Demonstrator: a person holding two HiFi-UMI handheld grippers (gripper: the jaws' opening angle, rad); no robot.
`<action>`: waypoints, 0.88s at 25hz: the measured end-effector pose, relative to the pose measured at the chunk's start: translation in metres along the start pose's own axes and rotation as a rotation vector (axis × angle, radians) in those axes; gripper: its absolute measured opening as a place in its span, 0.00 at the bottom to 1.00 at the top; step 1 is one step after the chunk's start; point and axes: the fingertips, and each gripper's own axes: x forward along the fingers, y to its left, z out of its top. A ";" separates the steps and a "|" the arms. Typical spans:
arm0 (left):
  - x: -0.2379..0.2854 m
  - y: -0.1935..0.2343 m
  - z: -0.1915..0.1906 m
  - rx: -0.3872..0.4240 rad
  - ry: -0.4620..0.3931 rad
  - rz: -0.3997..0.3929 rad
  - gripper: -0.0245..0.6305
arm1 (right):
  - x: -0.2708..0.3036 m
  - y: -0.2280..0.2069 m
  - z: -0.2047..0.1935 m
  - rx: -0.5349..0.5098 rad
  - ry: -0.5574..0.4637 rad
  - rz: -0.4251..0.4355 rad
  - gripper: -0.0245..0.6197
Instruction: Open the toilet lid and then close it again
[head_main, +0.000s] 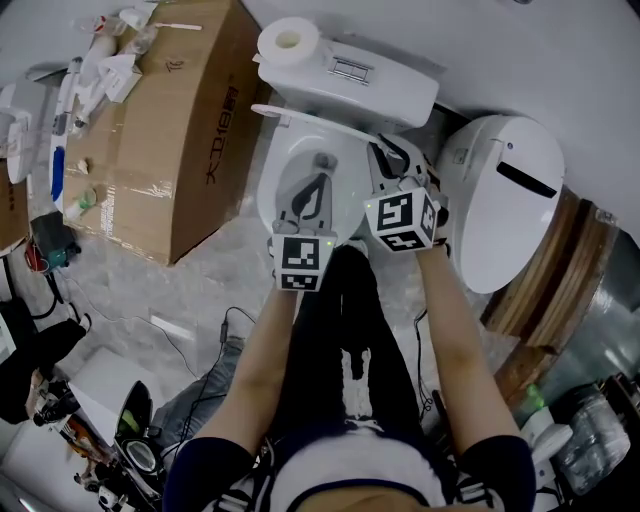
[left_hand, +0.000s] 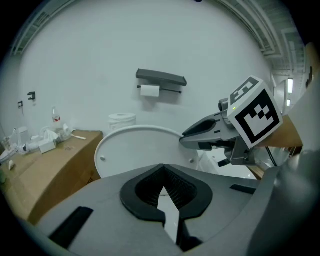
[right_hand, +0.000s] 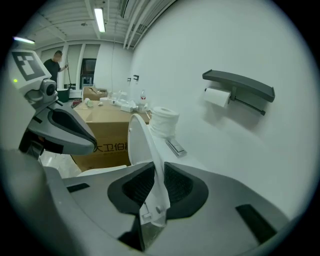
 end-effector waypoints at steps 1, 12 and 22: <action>0.002 -0.001 0.002 -0.004 -0.005 -0.002 0.05 | 0.001 -0.003 0.000 0.005 -0.002 -0.002 0.11; 0.009 -0.004 0.016 -0.008 -0.041 -0.025 0.05 | 0.016 -0.029 0.002 0.044 -0.047 -0.084 0.12; 0.013 -0.007 0.025 -0.030 -0.072 -0.069 0.05 | 0.029 -0.046 0.002 0.060 -0.068 -0.116 0.13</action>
